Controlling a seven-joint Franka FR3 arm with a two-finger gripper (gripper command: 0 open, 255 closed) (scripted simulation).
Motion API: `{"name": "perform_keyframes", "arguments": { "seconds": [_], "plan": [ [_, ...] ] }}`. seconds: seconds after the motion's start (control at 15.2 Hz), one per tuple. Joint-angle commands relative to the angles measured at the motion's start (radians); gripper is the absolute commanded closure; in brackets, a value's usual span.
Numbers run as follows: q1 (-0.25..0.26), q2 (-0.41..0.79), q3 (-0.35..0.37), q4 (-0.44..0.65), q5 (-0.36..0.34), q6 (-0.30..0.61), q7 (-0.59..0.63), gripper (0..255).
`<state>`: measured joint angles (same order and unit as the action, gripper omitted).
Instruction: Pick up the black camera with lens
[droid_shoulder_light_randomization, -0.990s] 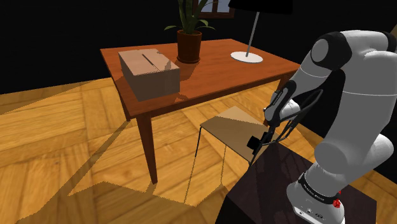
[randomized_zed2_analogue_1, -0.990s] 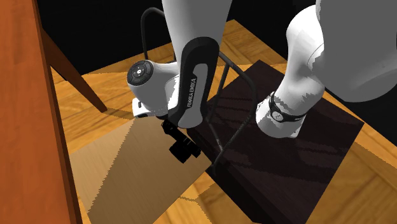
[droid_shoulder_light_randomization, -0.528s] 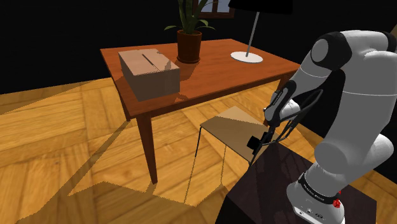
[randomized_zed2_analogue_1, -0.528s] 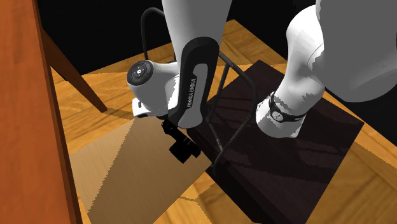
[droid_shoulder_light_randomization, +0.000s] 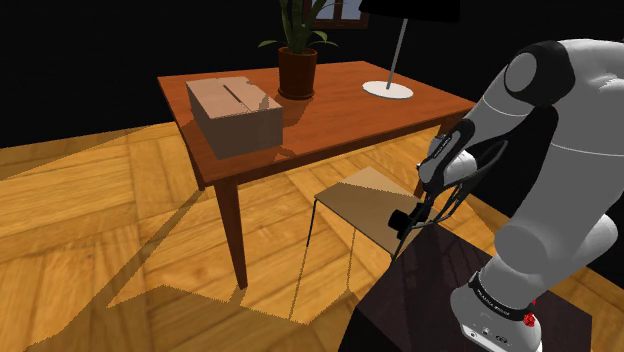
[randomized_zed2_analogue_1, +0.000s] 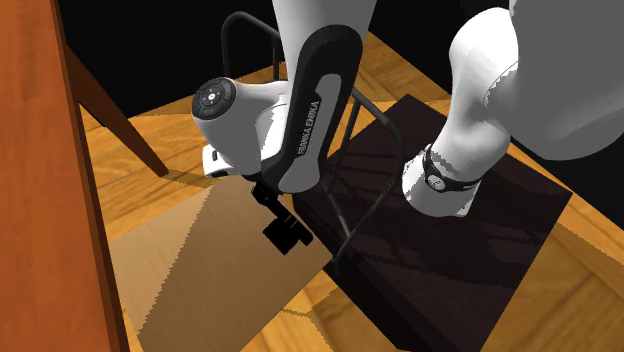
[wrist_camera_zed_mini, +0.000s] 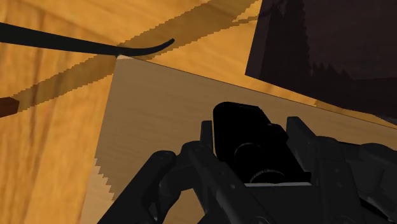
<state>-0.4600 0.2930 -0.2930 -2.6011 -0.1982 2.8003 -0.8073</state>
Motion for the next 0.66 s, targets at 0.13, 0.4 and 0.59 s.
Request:
{"name": "perform_keyframes", "arguments": {
  "seconds": [0.13,0.4,0.59],
  "plan": [
    [0.009,-0.069,-0.014,-0.010,-0.016,-0.058,0.003,255],
    [0.016,-0.137,-0.024,-0.017,-0.034,-0.118,0.008,255],
    [0.018,-0.157,-0.026,-0.018,-0.038,-0.136,0.009,255]
  ]
}}
